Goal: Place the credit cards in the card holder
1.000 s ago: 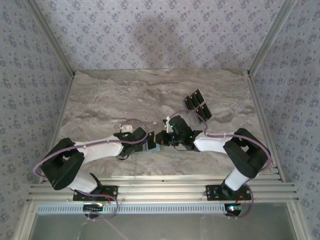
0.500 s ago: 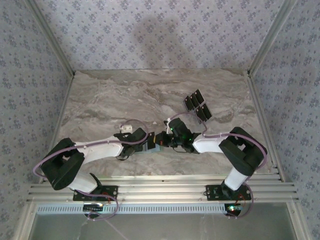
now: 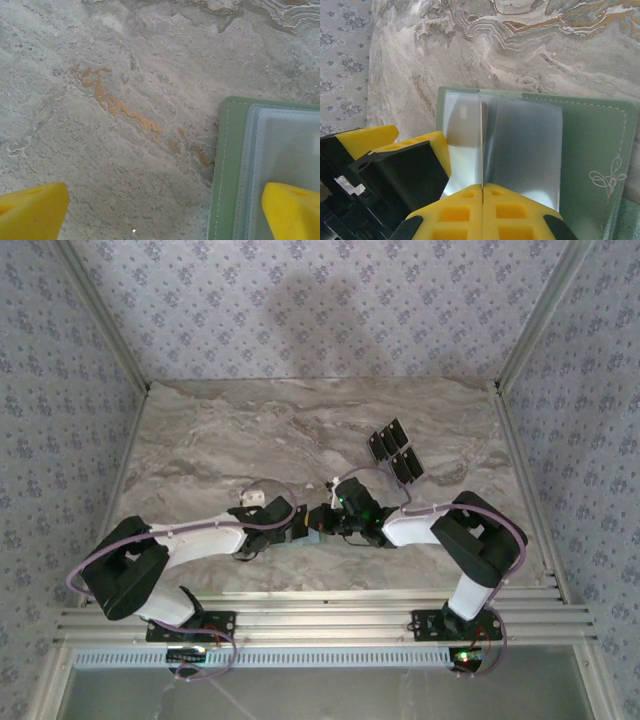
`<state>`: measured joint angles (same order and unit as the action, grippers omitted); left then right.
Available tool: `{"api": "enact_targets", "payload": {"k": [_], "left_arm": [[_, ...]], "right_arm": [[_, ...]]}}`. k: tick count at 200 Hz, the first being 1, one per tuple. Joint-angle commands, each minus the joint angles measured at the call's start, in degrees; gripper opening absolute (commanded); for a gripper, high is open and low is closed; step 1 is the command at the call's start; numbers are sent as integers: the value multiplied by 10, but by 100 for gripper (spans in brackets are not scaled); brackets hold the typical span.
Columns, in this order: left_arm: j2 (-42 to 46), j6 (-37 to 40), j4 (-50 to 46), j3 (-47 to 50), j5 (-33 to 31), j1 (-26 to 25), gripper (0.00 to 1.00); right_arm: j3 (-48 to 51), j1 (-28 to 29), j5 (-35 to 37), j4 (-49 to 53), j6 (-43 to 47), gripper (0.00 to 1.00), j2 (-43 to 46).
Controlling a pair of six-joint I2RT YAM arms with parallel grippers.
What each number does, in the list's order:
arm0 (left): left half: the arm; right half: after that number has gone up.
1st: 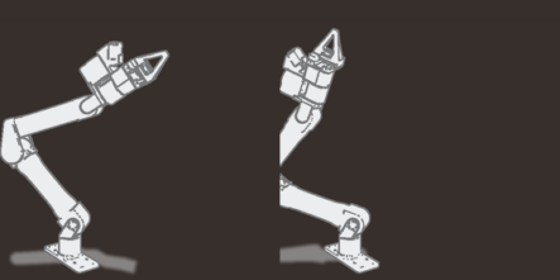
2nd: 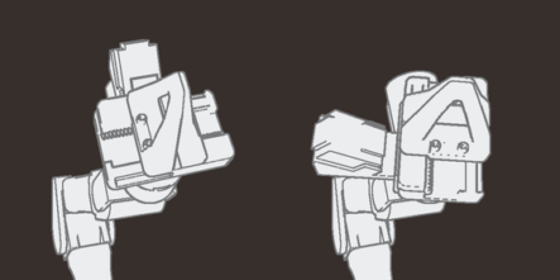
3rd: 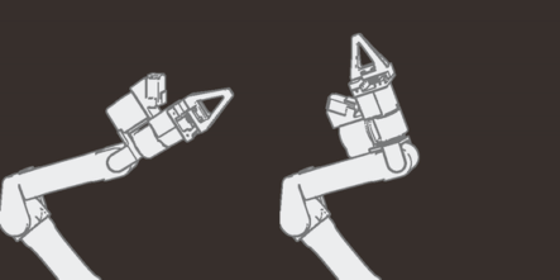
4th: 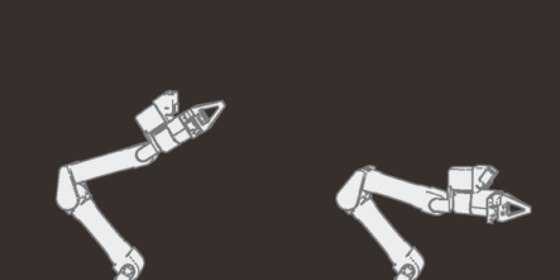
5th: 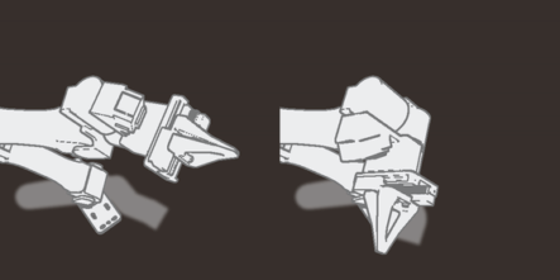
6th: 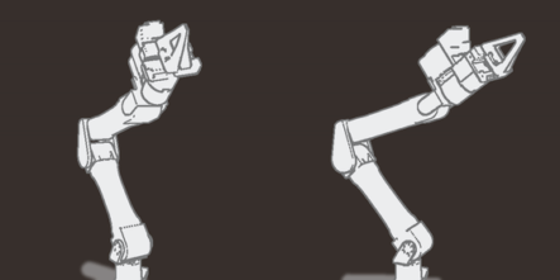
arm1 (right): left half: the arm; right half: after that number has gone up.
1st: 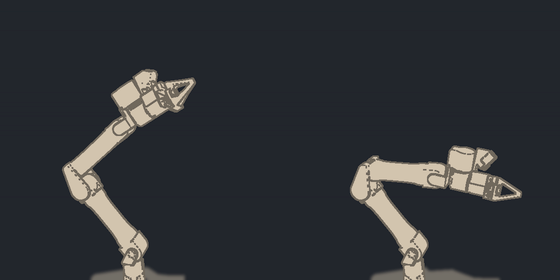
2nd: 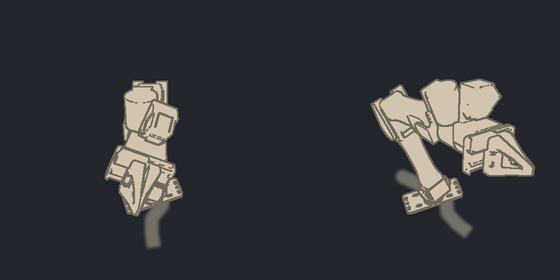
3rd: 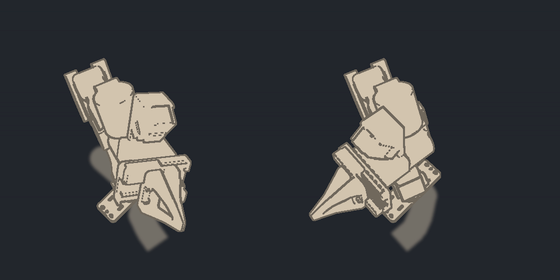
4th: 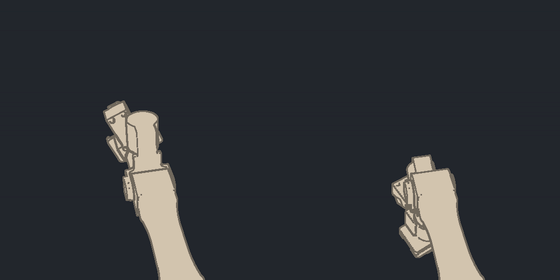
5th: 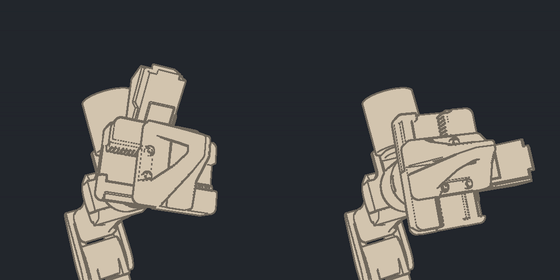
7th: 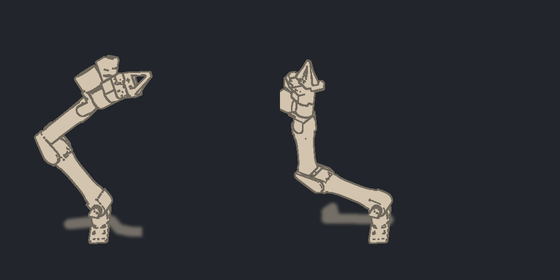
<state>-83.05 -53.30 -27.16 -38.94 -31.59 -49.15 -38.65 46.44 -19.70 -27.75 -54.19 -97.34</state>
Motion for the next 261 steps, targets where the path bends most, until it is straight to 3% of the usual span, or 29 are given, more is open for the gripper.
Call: {"api": "enact_targets", "payload": {"k": [1, 261], "left_arm": [[-11, -3, -29, 17, 0, -2, 100], [14, -12, -41, 24, -12, -5, 100]], "right_arm": [[9, 5, 7, -14, -10, 0, -11], [32, 26, 17, -102, -79, 0, -75]]}}
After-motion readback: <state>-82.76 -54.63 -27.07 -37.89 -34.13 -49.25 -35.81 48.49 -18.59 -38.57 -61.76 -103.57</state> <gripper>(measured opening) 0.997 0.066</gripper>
